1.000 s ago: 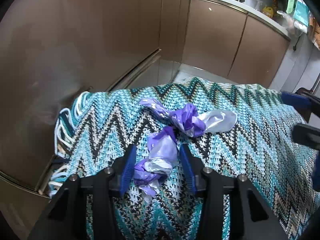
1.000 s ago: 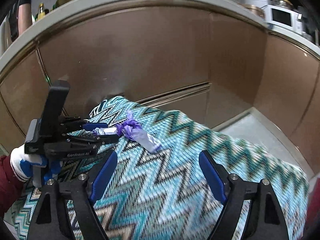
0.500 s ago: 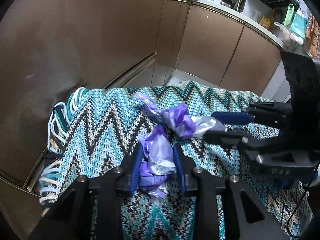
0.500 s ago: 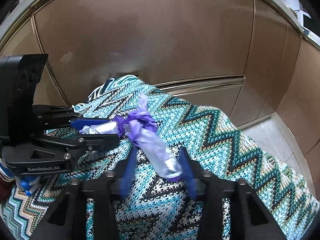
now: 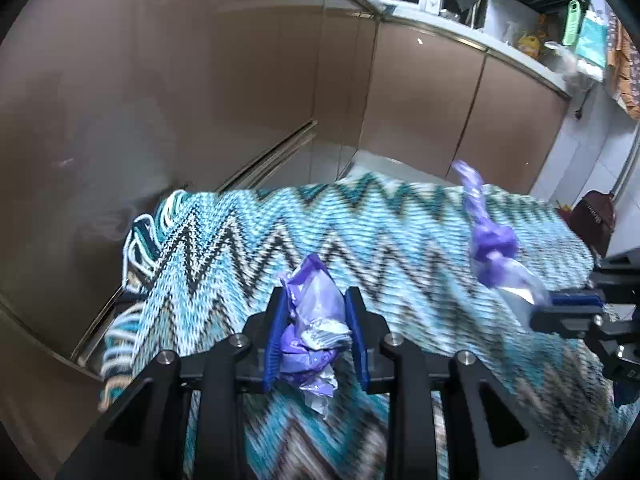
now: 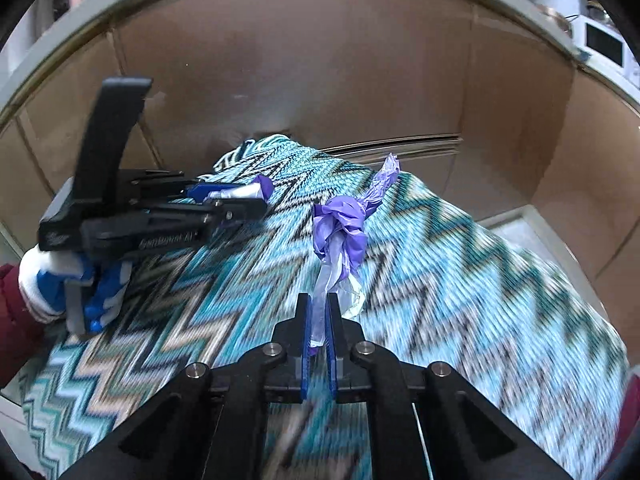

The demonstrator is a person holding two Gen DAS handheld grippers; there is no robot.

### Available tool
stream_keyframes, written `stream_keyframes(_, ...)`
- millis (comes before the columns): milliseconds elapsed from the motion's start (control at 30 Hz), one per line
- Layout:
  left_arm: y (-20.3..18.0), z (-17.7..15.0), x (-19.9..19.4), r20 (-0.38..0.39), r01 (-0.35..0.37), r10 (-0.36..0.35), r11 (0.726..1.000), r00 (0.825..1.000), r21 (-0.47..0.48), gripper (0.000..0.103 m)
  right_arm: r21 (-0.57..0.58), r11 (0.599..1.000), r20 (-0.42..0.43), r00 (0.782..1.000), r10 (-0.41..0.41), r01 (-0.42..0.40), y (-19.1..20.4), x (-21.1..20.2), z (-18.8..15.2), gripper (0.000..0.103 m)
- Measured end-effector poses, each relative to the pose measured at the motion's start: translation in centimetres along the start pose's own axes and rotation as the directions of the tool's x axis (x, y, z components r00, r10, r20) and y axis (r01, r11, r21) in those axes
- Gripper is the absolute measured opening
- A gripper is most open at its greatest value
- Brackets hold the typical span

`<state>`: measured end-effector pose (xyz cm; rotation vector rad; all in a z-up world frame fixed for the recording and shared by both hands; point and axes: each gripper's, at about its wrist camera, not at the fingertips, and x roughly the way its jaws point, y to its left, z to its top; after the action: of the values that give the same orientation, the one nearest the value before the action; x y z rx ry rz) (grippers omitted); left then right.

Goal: Collect trash
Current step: 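Grasp purple wrapper with left tool while right tool grasps purple-and-white plastic bag, then carry wrapper and plastic bag to the white bin and open both tools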

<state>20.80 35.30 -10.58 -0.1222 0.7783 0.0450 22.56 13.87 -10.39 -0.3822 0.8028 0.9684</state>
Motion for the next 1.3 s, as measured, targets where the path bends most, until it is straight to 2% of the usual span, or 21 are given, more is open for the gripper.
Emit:
stream_keyframes(167,-3.7,-1.2,-5.8,0.066,-0.008,0.005,0.999,0.998,0.04,0.027,0.021,0.999,0.044,0.998,-0.048,0.047,1.4,-6.7,-3.9,0.007)
stream_keyframes(367,-10.4,-3.9,-12.7,0.146,-0.041,0.023,0.992,0.989,0.123,0.027,0.085,0.992,0.116,0.988,-0.1,0.09,3.2,-14.8,-8.8,0.007)
stream_keyframes(533,-16.2,-6.0,-17.7,0.221,-0.06,0.018,0.981,0.975,0.185,0.027,0.121,0.983,0.165,0.974,-0.155,0.136,4.8,-20.8,-12.9,0.007)
stream_keyframes(700,-21.0,-7.5,-21.4,0.257,-0.035,-0.028,0.971,0.966,0.236,0.027,0.169,0.968,0.208,0.953,-0.218,0.184,5.4,-25.9,-16.5,0.007)
stream_keyframes(967,-27.9,-9.0,-23.9,0.271,-0.012,-0.092,0.933,0.958,0.36,0.027,0.272,0.933,0.265,0.913,-0.309,0.237,3.9,-31.8,-21.3,0.007)
stream_keyframes(1300,-36.7,-9.1,-23.4,0.236,0.011,-0.144,0.873,0.961,0.488,0.027,0.404,0.882,0.291,0.88,-0.376,0.243,0.4,-34.6,-26.3,0.007)
